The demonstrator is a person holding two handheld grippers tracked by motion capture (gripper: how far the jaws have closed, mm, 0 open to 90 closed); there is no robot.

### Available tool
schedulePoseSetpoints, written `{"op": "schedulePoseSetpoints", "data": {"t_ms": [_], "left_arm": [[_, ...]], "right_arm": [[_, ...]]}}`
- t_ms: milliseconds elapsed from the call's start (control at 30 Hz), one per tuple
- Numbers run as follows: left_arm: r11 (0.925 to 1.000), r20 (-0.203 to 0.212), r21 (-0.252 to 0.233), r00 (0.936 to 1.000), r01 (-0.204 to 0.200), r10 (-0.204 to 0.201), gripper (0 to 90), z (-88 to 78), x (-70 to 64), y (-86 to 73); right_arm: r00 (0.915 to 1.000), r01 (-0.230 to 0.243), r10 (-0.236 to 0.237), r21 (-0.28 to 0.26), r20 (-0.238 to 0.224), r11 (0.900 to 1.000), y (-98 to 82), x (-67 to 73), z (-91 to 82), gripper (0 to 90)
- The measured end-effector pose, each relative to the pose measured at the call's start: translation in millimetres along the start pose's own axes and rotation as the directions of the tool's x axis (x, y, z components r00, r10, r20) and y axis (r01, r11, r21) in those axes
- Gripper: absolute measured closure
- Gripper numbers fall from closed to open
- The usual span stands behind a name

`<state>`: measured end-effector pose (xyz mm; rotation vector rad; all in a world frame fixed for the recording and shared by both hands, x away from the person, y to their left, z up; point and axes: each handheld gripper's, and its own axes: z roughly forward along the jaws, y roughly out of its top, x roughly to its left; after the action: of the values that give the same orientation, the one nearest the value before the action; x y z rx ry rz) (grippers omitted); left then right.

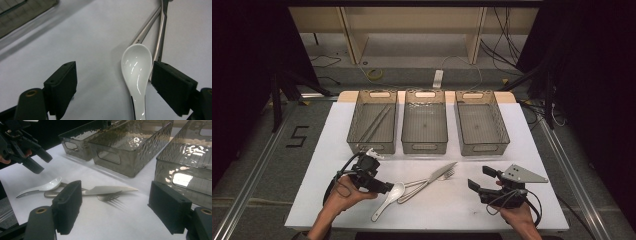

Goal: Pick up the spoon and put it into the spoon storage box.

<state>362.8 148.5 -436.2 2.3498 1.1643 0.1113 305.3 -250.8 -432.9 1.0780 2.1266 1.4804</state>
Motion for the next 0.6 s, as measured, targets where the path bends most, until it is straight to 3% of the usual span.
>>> {"op": "schedulePoseSetpoints", "data": {"t_ms": [300, 600], "left_arm": [[0.9976, 0.003, 0.066, 0.9998, -0.021, 0.021, 22.0, 5.1, -5.9, -5.5], [0.9902, 0.011, 0.125, 0.9981, -0.061, 0.06, 29.4, 10.7, -15.2, -15.8]], "right_arm": [[1.0, 0.002, -0.002, 0.004, 0.001, 1.0, -0.4, -0.7, 0.5, 27.6], [0.9999, 0.017, -0.017, 0.01, 0.002, 1.0, 1.2, 2.8, 2.1, 27.6]]}}
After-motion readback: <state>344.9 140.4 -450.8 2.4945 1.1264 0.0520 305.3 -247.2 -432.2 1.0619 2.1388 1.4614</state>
